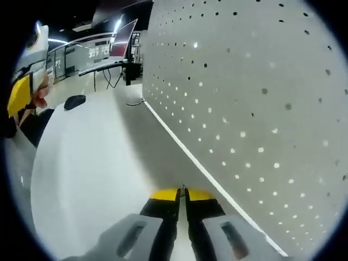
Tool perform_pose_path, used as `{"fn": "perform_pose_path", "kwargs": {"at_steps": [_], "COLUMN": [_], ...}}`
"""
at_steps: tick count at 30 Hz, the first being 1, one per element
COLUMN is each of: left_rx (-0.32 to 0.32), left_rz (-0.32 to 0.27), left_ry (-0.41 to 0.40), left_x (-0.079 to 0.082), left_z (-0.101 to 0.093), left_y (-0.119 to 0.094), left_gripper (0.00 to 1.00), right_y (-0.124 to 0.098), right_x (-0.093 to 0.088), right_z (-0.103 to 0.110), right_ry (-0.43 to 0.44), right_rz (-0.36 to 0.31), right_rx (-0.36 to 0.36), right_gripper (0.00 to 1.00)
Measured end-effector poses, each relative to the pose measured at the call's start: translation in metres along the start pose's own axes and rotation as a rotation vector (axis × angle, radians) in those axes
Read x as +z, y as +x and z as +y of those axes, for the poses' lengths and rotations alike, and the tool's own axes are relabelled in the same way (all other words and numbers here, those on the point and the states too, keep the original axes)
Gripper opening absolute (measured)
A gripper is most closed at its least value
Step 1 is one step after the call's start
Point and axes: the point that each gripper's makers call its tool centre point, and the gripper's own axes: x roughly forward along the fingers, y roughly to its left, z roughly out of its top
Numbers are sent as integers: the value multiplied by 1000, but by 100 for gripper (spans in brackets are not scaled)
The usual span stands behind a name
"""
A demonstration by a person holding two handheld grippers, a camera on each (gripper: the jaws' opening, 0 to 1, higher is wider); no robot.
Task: Insert the hook assembly into the mounting plate slot until the hook locks in place.
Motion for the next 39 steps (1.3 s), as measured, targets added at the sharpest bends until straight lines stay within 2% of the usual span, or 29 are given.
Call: {"fn": "perform_pose_path", "kwargs": {"at_steps": [7, 10, 19, 25, 33, 36, 39], "left_rx": [4, 3, 3, 0, -4, -4, -2], "left_rz": [-17, -18, -25, -26, -21, -16, -13], "left_ry": [3, 5, 5, 6, 7, 6, 5], "left_x": [5, 6, 8, 9, 7, 6, 5], "left_z": [1, 1, 1, 0, -1, -1, -1], "left_y": [-2, -2, -2, -2, -1, 0, 1], "left_gripper": [9, 9, 9, 9, 9, 9, 8], "right_y": [10, 15, 21, 20, 10, 4, -4], "right_x": [3, -1, -7, -6, -2, 1, 2], "right_z": [2, 2, 1, 2, 0, -1, -3], "right_ry": [-71, -115, -150, -164, -115, -65, 30], "right_rz": [28, 67, 109, 105, 67, 36, -11], "right_rx": [4, 8, 15, 18, 13, 10, 13], "right_gripper": [3, 3, 2, 0, 0, 0, 0]}}
